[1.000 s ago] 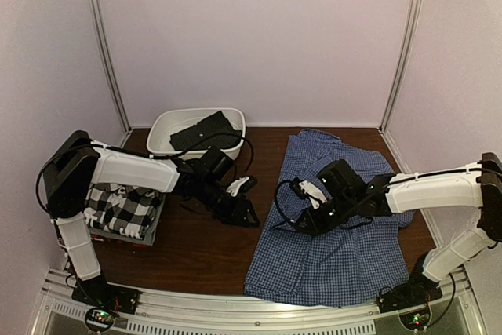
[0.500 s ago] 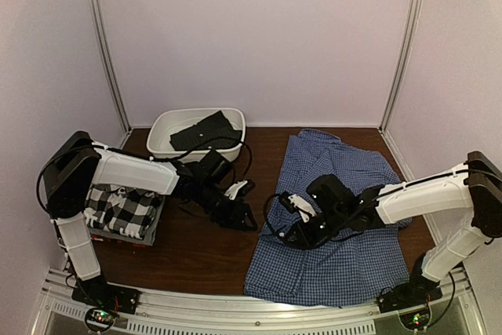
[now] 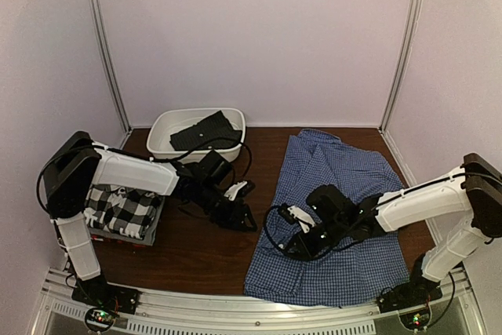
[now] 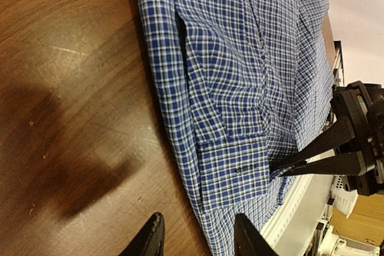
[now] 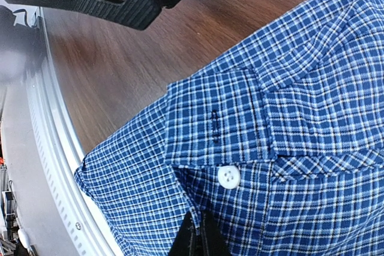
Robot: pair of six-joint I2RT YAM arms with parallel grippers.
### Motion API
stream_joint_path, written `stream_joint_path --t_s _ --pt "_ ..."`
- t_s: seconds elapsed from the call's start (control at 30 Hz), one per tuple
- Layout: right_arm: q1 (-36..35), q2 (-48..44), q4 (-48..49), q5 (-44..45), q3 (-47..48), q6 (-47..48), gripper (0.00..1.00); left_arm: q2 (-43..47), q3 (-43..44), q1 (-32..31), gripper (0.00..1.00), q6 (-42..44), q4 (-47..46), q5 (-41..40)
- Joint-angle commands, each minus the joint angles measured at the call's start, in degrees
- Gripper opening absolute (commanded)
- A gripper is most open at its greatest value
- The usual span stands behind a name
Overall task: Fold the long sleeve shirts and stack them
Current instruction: Fold the 1/3-folded shirt at the center of the board, then move the 1/3-folded shirt to the center of the board.
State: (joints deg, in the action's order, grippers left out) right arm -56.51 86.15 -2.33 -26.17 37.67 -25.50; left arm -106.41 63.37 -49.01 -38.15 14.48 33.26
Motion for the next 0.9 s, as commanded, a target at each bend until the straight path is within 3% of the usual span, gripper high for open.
stream_joint_path --t_s 0.0,0.1,0.23,0.33,0.53,0.73,0.87 --pt "-0.93 0.04 2.06 -1.63 -0.81 -0.27 0.06 1.23 -0.18 0.03 0.41 -0.52 -2.33 0.71" --pt "-0.88 -1.01 -1.00 -0.16 -0.14 1.18 0.18 0.99 -0.18 -0.03 0.41 -0.50 -2.41 0.60" --pt "0.18 -7.03 -6.04 5.60 2.78 1.93 0.53 0.66 0.17 -0.01 0.41 -0.52 -2.30 -0.54" --pt "4.02 -11.97 -8.16 11.47 5.54 1.52 0.66 -0.56 2.70 0.01 0.41 -0.08 -1.29 -2.51" --pt "15.81 -13.30 -7.79 20.17 8.14 -0.57 0.62 -4.70 9.68 0.15 0.41 1.99 1.23 -7.03" --pt "29.18 -6.20 -0.74 16.98 8.86 -2.45 0.43 -11.87 22.33 0.38 0.42 5.43 5.69 -13.35" --pt "32.95 0.00 1.57 15.27 10.33 -2.75 0.40 -17.46 29.52 1.29 0.42 6.30 8.64 -15.96"
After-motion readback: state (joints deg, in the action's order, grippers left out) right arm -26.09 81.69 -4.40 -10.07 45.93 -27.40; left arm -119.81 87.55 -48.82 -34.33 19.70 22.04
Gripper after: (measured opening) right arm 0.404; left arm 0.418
